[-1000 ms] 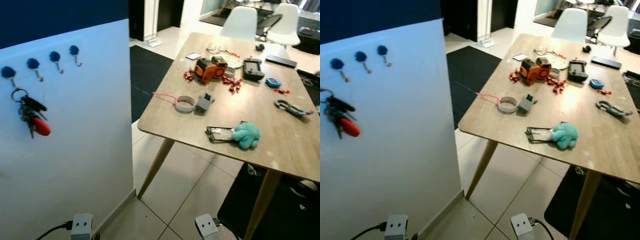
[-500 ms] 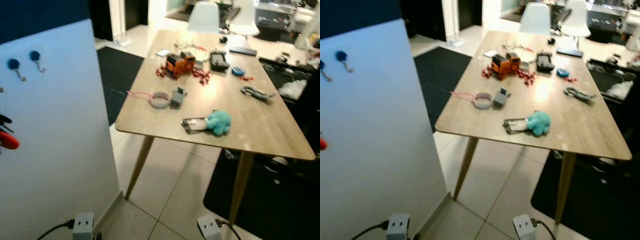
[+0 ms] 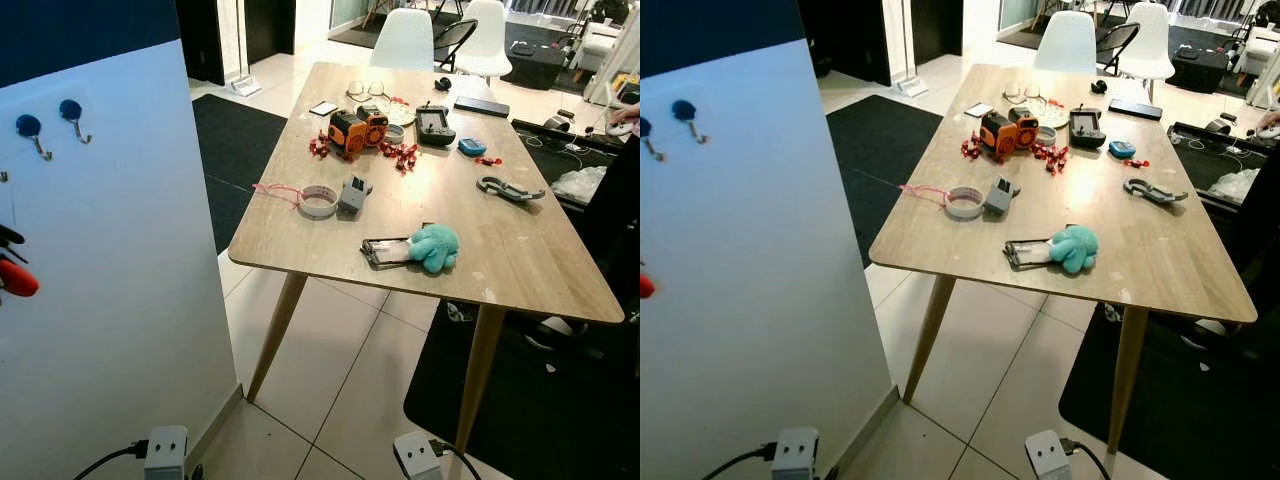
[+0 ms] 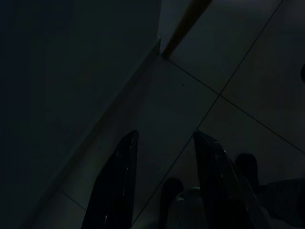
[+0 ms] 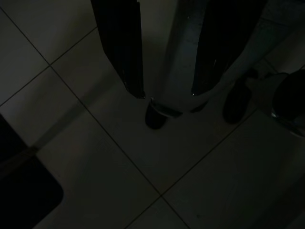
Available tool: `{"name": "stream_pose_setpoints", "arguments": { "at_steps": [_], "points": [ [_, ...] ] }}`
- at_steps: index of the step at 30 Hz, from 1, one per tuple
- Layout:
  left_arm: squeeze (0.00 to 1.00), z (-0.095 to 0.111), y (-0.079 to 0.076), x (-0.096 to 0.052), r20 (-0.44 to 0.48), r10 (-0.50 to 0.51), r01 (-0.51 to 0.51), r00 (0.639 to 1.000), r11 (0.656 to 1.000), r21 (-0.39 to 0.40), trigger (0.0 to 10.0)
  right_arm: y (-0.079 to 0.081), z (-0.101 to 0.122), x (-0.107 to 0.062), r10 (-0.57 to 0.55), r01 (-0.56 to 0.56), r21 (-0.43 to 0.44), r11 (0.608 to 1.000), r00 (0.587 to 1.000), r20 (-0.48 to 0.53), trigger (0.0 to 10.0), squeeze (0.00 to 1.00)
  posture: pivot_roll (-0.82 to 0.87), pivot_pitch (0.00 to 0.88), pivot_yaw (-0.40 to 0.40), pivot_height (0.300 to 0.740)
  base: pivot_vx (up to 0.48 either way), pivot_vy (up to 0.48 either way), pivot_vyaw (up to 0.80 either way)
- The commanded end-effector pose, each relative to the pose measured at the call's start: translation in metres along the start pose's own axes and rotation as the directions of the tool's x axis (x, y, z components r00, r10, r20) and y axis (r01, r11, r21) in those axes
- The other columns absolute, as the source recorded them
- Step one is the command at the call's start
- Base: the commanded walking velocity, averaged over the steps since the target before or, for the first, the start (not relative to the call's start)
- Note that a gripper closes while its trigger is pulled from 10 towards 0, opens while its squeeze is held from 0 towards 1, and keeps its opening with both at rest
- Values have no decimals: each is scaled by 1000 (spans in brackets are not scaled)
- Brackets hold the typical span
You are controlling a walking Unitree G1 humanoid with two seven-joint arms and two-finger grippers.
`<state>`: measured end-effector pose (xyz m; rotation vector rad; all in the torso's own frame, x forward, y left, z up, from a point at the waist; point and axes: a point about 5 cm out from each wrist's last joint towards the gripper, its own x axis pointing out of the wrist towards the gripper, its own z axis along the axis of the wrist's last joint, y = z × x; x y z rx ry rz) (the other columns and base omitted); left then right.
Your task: Hang keys on a hook
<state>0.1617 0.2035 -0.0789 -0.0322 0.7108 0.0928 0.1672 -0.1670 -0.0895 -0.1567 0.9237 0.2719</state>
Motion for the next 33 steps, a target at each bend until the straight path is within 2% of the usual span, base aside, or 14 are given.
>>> {"name": "stream_pose_setpoints", "arguments": {
  "at_steps": [1,6,23,33],
  "points": [
    [0,-5,1,-2,-21,3,-3,1000,1000,-2,10000,-2,-2,-1,-6,6,15,1000,1000,-15,10000,0,64,76,-44,740,0,0,0],
    [0,-5,1,-2,-24,3,-3,1000,1000,-1,10000,-2,-3,-1,-6,7,31,999,1000,-15,10000,0,65,70,-44,740,0,0,-341],
    [0,-4,2,-2,-15,-5,5,1000,1000,11,10000,0,-2,0,-7,7,25,1000,1000,-9,10000,0,69,63,-42,740,0,0,0],
    [0,-4,1,-2,-19,-8,8,1000,1000,9,10000,-1,-3,-1,-12,12,27,1000,1000,-7,10000,0,66,66,-41,740,0,-424,0]
  ]
}}
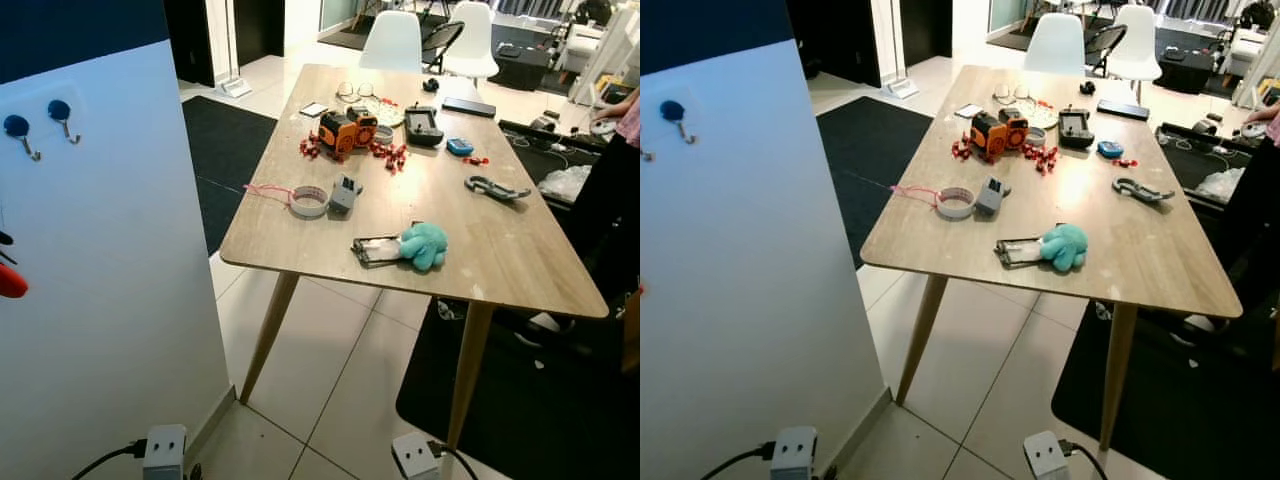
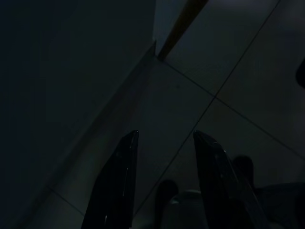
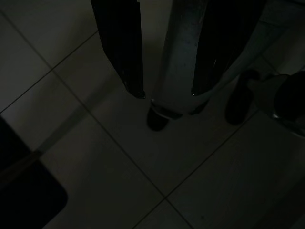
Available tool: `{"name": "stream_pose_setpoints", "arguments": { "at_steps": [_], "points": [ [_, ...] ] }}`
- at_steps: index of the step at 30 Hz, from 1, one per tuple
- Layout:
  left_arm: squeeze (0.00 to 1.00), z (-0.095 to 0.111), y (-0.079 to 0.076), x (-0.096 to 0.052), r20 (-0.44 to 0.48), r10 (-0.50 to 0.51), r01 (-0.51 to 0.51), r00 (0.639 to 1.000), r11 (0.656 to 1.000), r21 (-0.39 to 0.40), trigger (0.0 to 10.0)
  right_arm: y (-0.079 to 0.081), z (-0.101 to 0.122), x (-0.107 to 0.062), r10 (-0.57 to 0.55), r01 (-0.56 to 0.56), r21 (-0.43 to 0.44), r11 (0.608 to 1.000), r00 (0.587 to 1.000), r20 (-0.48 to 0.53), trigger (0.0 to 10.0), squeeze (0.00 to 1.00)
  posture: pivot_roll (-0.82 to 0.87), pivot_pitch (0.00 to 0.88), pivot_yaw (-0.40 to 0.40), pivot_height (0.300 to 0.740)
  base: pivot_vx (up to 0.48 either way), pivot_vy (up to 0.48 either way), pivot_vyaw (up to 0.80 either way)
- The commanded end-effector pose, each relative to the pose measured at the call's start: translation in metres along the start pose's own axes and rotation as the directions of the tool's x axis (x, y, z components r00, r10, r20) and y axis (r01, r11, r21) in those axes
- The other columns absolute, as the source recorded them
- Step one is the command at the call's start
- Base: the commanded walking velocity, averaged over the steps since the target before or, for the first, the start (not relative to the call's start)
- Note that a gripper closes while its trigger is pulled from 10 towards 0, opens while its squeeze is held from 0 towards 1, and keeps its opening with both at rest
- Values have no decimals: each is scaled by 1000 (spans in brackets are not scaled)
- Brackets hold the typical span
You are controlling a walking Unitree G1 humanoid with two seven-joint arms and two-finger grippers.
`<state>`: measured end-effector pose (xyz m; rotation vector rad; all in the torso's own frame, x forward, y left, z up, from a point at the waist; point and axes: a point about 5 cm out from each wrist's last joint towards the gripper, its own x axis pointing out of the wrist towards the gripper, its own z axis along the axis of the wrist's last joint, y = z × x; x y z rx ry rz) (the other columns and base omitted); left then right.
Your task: Hang keys on a hook
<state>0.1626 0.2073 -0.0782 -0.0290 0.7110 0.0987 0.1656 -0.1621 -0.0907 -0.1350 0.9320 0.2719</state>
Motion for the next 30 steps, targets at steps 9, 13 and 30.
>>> {"name": "stream_pose_setpoints", "arguments": {
  "at_steps": [9,13,30],
  "points": [
    [0,-6,-3,-2,-18,-7,7,1000,1000,-10,10000,-8,-2,-2,-25,25,7,1000,1000,0,10000,0,65,68,-41,740,0,-344,0],
    [0,-6,-3,-2,-17,-10,10,1000,1000,-6,10000,-8,-2,-2,-27,27,7,1000,1000,-1,10000,0,66,70,-41,740,0,0,0],
    [0,4,-7,2,27,-37,36,999,999,4,10000,-9,-3,-2,-31,31,8,999,1000,-2,10000,0,66,73,-36,740,0,0,0]
  ]
}}
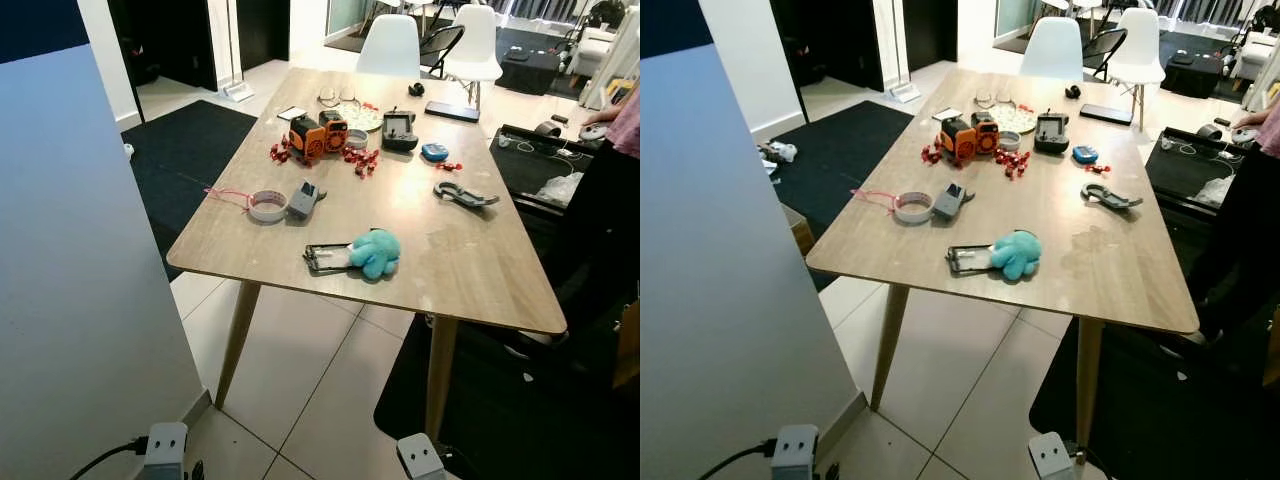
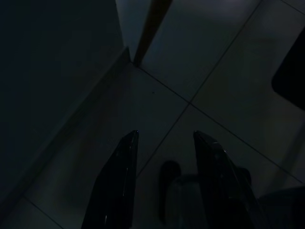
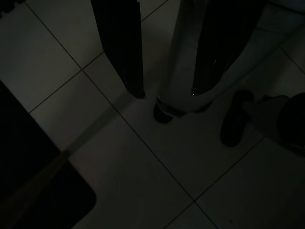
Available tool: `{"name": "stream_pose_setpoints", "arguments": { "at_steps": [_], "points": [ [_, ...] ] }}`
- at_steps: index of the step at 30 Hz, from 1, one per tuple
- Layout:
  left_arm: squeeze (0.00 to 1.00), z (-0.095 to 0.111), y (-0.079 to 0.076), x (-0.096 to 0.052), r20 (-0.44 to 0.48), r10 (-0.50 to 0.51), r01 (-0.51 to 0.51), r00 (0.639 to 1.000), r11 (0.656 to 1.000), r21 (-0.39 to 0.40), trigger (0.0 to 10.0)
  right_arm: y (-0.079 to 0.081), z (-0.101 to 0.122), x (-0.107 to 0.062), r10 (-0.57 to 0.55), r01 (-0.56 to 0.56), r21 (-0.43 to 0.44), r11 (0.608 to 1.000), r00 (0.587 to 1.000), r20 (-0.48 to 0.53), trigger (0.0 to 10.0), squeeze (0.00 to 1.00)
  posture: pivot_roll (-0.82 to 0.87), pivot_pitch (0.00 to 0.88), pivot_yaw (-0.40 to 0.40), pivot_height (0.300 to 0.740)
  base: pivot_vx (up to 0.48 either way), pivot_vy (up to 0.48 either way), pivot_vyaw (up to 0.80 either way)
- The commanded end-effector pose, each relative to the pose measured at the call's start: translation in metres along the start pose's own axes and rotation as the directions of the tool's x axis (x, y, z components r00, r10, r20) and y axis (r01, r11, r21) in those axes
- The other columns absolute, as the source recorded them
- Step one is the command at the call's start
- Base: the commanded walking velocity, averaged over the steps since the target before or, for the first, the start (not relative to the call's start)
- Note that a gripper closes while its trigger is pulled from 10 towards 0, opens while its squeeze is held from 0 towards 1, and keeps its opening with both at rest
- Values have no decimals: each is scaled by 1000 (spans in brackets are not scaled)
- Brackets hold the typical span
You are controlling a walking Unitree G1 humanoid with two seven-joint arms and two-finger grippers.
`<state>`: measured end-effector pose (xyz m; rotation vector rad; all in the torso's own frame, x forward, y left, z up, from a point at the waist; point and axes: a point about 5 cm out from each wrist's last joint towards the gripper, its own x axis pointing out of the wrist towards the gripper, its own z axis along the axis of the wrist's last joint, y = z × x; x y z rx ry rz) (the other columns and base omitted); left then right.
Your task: Hang keys on a hook
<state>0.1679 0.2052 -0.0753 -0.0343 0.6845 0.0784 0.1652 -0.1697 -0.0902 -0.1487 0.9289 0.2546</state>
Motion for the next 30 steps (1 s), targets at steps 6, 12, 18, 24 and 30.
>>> {"name": "stream_pose_setpoints", "arguments": {
  "at_steps": [6,12,18,24,30],
  "points": [
    [0,1,-5,1,10,-14,14,1000,1000,-22,10000,-1,-1,-1,-10,10,11,1000,1000,-2,10000,0,64,73,-36,740,0,0,0],
    [0,1,-7,1,11,-29,29,1000,999,-35,10000,-1,-1,-1,-9,9,10,1000,1000,-1,10000,0,63,74,-38,740,0,0,0],
    [0,1,-8,0,17,-34,35,999,999,-38,10000,-2,-1,-1,-8,8,8,1000,1000,-2,10000,0,63,76,-39,740,200,0,0],
    [0,1,-10,0,24,-39,40,999,998,-43,10000,-3,-2,-1,-10,10,6,1000,1000,-5,10000,0,62,71,-41,740,244,0,0],
    [0,2,-10,0,32,-44,46,999,998,-52,10000,-2,-2,-1,-8,8,2,1000,1000,-5,10000,0,64,68,-43,740,274,0,0]
  ]
}}
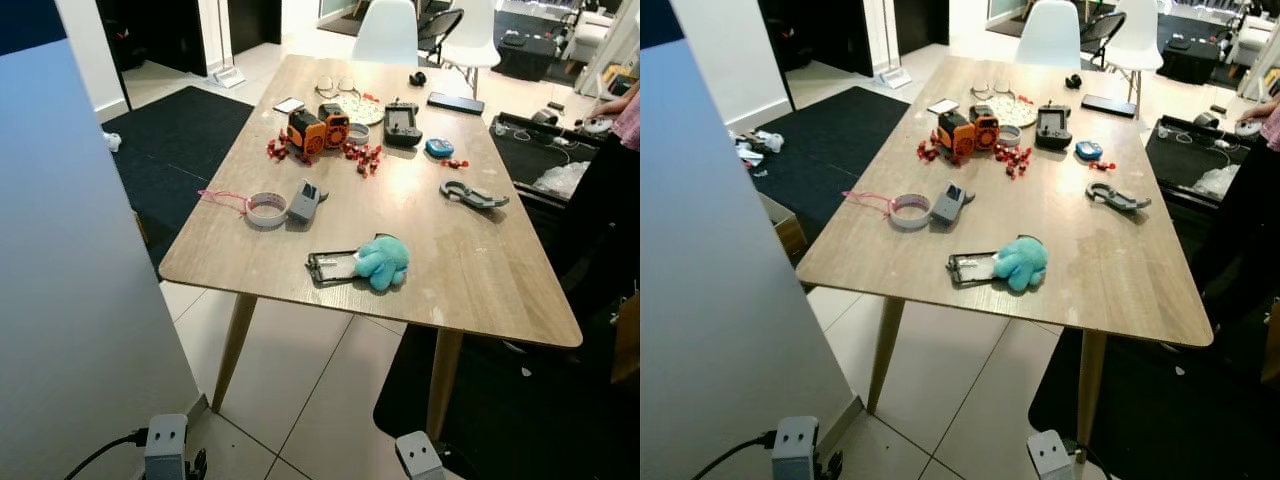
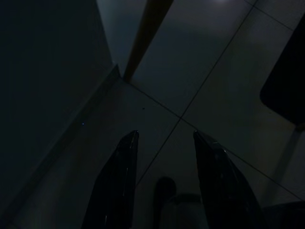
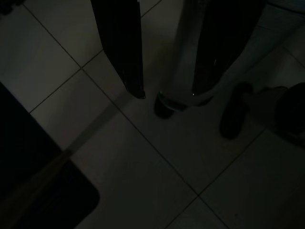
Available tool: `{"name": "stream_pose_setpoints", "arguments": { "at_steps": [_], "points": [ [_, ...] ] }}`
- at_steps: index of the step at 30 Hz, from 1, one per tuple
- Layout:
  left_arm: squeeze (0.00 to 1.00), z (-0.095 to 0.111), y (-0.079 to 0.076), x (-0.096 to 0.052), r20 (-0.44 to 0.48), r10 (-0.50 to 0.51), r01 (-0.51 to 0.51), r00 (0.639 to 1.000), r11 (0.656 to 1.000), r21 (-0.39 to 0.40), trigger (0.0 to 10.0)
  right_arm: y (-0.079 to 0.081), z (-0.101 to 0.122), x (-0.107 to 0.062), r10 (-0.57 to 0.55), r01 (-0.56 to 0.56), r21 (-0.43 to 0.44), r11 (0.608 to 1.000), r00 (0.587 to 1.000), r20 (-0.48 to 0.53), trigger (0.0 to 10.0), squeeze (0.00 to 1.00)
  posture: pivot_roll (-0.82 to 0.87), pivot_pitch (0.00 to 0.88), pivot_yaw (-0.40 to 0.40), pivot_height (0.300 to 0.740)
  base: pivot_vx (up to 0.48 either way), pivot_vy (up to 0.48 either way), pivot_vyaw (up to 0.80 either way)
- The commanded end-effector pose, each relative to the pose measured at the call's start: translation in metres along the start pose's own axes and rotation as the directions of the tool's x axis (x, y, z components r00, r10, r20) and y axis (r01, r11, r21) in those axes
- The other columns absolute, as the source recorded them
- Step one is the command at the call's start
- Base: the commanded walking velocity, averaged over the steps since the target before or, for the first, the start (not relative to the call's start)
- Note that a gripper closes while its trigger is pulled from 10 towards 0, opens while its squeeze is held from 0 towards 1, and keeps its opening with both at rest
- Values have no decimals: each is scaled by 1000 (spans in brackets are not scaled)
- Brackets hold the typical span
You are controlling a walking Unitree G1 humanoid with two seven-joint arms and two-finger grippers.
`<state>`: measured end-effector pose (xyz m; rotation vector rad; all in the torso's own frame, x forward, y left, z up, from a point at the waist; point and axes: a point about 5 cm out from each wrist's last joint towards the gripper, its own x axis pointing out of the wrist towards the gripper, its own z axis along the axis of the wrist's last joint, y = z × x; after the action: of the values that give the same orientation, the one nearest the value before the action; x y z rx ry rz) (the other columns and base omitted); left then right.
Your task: Hang keys on a hook
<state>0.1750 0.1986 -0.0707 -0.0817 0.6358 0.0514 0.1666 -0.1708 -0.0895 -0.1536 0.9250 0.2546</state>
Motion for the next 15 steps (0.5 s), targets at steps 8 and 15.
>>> {"name": "stream_pose_setpoints", "arguments": {
  "at_steps": [8,15],
  "points": [
    [0,-7,0,-4,-18,4,-4,1000,1000,-16,10000,0,-3,-1,-4,4,5,1000,1000,-10,10000,0,65,64,-42,740,300,0,0],
    [0,-7,2,-5,-11,21,-21,1000,1000,-9,10000,1,-4,-1,-3,3,5,1000,1000,-14,10000,0,66,66,-42,740,0,0,0]
  ]
}}
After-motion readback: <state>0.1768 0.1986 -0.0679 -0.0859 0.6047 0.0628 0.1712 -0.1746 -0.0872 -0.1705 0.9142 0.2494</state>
